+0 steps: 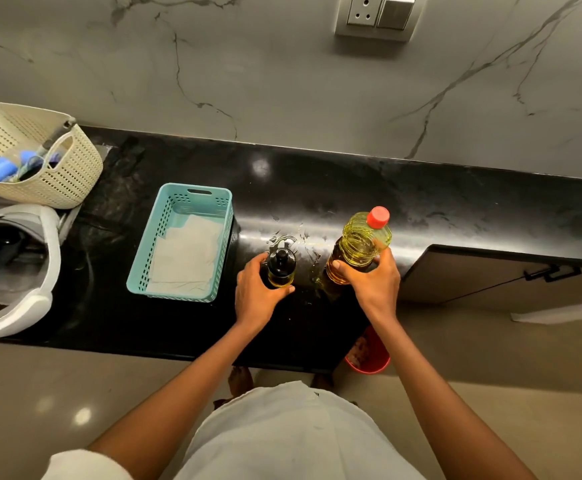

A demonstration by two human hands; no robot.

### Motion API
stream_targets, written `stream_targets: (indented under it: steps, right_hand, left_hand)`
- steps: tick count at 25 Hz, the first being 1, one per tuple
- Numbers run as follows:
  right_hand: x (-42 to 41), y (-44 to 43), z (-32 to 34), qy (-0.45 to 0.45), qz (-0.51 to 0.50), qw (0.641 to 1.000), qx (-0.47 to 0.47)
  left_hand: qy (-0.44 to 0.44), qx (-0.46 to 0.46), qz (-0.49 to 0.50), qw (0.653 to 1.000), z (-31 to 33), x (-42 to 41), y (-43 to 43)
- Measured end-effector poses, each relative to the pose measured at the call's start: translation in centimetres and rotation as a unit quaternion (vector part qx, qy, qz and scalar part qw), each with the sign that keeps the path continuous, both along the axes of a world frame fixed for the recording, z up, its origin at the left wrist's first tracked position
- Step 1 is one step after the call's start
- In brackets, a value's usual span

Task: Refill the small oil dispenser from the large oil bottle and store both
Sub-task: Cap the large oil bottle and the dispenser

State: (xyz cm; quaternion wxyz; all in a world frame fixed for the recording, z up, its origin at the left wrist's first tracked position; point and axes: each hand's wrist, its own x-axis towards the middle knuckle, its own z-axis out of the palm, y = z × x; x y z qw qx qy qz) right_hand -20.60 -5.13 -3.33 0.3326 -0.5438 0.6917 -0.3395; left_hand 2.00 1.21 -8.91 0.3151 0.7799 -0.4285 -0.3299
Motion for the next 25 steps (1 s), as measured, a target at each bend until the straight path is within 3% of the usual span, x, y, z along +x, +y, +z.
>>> stream_targets:
  steps: [12,25]
  right_hand:
    - [1.1,-1.4,-0.1,0.07,-0.026,0.997,0.005]
    - [0.6,-2.5,0.6,0.057,-0.022,0.998,0.015]
  left_hand:
    - [0.001,-0.024,0.012,1.0,0.1,-0.8,-0.7]
    - [0.039,-0.059,-0.021,0.997,1.0,-3.0,-3.4]
